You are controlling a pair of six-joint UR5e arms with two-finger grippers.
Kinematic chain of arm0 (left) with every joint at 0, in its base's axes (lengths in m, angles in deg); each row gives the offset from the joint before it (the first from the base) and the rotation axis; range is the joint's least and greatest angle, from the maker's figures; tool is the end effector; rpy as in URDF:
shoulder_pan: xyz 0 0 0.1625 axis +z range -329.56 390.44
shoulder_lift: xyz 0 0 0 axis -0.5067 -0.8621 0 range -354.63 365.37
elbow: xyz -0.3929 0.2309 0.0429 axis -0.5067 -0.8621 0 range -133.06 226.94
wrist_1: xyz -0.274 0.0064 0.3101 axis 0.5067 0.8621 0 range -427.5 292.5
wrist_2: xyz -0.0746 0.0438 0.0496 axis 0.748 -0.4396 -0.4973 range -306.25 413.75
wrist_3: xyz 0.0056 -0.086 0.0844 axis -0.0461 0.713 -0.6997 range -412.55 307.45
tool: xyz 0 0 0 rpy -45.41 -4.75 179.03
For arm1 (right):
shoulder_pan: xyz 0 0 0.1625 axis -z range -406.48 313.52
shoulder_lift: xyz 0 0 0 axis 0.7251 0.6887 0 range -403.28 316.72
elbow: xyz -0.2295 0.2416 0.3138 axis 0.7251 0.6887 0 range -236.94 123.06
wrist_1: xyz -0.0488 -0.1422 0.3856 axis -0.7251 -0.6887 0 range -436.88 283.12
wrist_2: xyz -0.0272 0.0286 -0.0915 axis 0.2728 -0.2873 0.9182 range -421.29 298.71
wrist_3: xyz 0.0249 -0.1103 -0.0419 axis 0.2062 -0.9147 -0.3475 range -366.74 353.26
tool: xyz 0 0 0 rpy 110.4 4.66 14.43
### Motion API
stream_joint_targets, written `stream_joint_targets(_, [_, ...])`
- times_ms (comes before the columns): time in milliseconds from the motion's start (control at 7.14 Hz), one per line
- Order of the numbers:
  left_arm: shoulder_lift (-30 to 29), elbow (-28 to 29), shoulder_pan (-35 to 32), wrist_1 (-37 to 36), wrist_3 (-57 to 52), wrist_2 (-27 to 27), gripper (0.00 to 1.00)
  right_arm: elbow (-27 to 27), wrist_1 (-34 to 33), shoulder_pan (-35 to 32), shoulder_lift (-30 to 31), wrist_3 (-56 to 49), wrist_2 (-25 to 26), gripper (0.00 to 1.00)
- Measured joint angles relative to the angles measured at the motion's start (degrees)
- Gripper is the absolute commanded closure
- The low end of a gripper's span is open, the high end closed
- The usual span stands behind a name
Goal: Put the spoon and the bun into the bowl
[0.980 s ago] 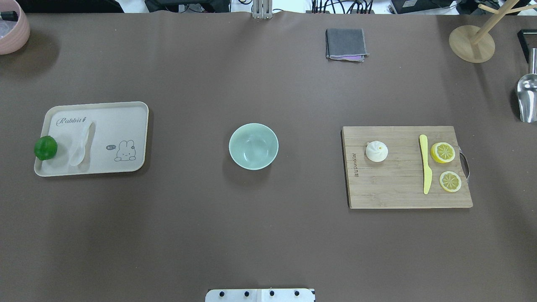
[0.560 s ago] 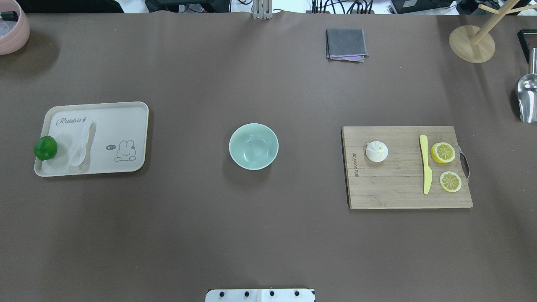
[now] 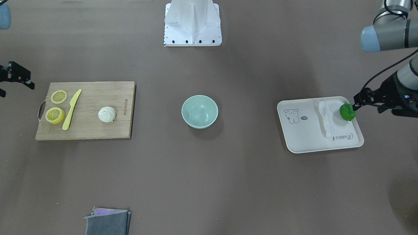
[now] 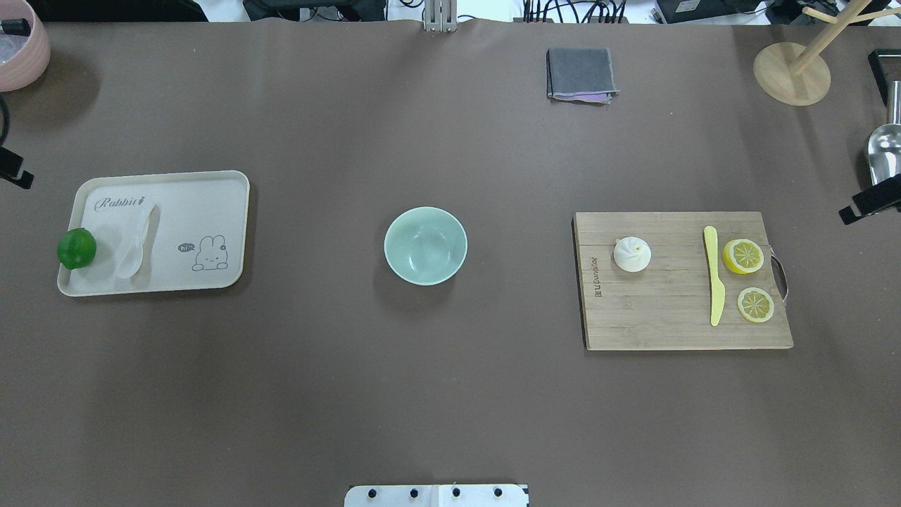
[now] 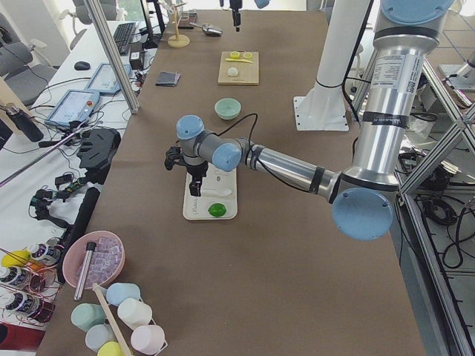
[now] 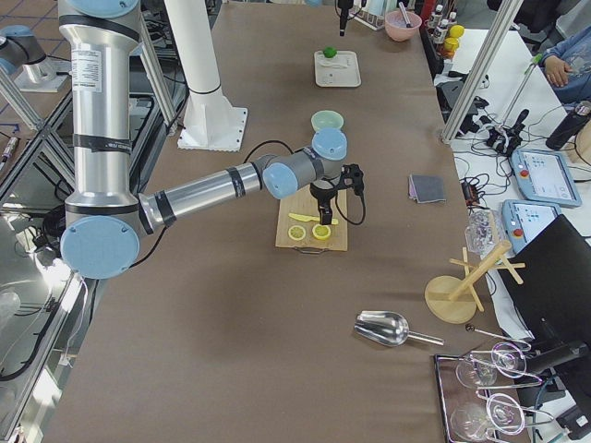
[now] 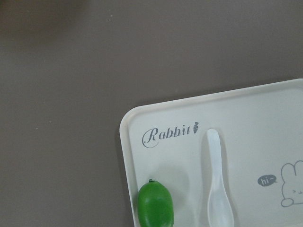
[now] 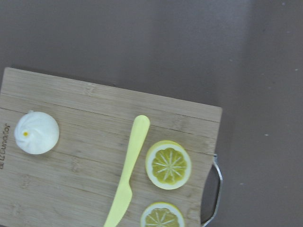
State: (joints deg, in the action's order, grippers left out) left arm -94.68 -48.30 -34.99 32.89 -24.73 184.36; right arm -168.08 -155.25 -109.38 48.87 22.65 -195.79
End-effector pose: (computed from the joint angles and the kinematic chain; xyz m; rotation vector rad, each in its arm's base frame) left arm 0.1943 -0.5570 0.5491 0.0777 0.8142 0.1052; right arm -0.1764 -0.4521 0.5157 0.0880 -0.9070 -0.1703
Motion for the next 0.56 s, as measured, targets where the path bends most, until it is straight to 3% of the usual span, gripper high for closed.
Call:
stream_joint_targets(280, [-2.1, 6.8, 3.8, 8.4, 6.3, -0.4, 0.20, -0.2, 4.5, 6.5, -0.6, 9.3, 2.5, 0.01])
stream_joint_targets(560, [-3.2, 11.5, 7.9, 15.3, 11.9, -3.2, 0.28, -0.3, 5.3, 9.4, -1.0, 12.1, 3.8, 0.01])
